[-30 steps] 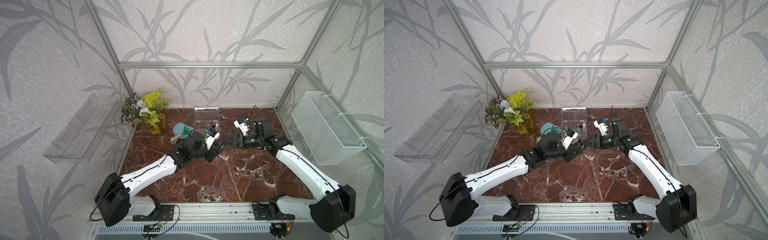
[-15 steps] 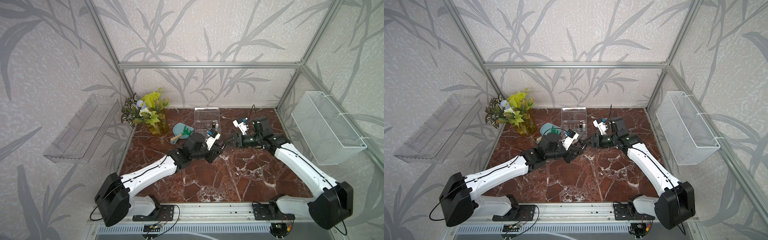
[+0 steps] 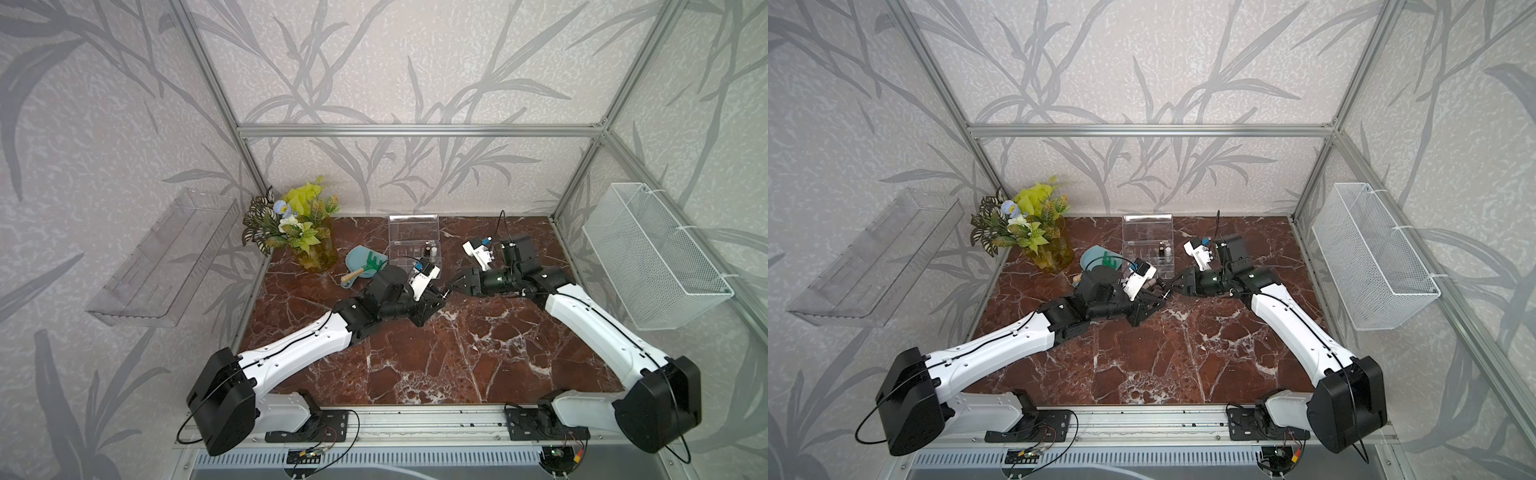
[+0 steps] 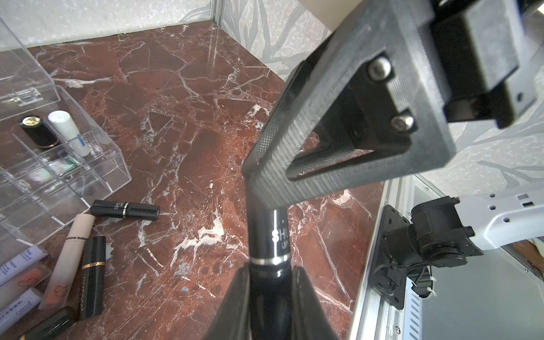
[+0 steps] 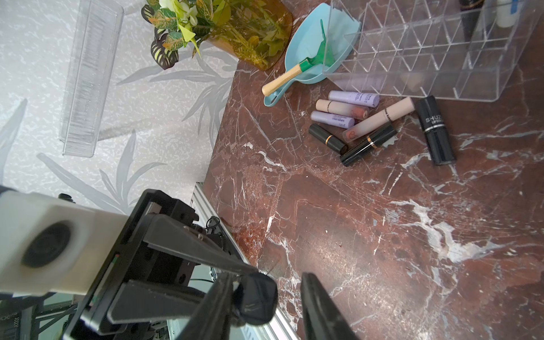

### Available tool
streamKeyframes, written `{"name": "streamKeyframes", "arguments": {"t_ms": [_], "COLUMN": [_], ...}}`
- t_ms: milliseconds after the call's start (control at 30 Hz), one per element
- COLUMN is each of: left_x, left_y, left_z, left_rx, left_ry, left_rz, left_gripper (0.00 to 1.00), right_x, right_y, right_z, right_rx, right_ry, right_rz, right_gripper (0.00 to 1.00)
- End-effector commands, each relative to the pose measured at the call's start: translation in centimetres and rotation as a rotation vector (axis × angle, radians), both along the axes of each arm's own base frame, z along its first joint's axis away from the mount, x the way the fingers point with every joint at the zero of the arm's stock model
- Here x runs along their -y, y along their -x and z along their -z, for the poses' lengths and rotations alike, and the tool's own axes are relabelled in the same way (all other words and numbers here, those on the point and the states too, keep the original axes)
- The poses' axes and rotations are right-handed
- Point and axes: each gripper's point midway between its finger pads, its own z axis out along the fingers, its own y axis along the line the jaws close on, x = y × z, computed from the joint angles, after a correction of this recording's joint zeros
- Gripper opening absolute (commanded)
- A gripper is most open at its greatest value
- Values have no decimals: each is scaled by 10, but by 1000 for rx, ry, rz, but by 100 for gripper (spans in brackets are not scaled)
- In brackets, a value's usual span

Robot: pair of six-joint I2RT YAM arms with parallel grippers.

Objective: Arrange the lipsticks in the organizer
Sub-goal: Pick up the lipstick at the center of the board.

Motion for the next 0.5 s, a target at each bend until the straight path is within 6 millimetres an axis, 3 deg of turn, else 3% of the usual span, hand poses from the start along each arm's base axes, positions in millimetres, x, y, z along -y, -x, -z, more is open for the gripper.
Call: {"name": "streamKeyframes", "arguments": {"t_ms": [0, 167, 467], "left_x": [1, 1, -1], "left_y": [0, 1, -1], "left_z": [-22, -23, -20], "left_rx": [49, 51, 54], "left_ry": [36, 36, 25], "left_rz": [4, 4, -7], "left_gripper": [18, 18, 18], "right_x": [-3, -6, -12], "right_y": [-2, -3, -1], "right_z": [-2, -5, -8], "right_rx": [9, 13, 10], "right_ry": [6, 3, -12], "right_rz": [-5, -12, -26], "right_gripper": [42, 39, 22]}}
